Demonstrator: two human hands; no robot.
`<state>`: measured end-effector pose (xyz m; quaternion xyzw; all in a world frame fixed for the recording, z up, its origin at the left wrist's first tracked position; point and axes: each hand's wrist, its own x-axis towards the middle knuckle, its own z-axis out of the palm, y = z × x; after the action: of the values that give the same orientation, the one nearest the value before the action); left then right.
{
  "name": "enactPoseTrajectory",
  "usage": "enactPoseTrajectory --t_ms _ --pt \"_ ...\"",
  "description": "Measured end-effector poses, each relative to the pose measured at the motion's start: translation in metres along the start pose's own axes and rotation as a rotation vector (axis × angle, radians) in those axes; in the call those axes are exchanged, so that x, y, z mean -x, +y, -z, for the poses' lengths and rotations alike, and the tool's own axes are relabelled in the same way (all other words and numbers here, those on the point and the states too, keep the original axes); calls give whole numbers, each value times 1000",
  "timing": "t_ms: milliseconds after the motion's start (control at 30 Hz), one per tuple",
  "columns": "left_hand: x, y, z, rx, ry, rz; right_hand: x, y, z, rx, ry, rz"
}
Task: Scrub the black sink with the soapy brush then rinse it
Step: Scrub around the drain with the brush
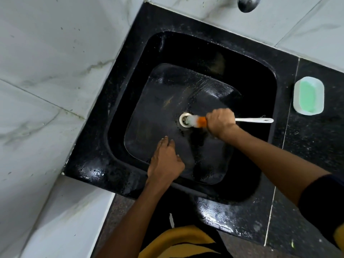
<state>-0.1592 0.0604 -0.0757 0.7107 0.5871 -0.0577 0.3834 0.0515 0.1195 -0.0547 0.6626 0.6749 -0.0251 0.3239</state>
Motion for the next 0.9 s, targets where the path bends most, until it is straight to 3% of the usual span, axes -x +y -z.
enactPoseTrajectory --t_ms 100,267,400,500,567,700,767,900 --pt "1 2 1 5 19 -1 -16 -11 16 -42 43 -28" --pt "1 3 3 12 21 1 17 -47 6 -96 68 204" --pt "1 3 3 26 8 14 23 -13 -16 -101 -21 6" --pt "1 2 2 22 -8 10 -1 -3 -11 -107 3 -126" --pt "0 2 2 14 -5 10 -5 -17 -3 -168 45 -89" --pt "0 3 3 9 -14 12 23 -33 -19 -165 -29 124" --pt "1 3 4 16 -13 13 27 -14 -27 -187 -61 47" --pt "1 4 4 14 -23 7 16 9 -33 -286 22 -187"
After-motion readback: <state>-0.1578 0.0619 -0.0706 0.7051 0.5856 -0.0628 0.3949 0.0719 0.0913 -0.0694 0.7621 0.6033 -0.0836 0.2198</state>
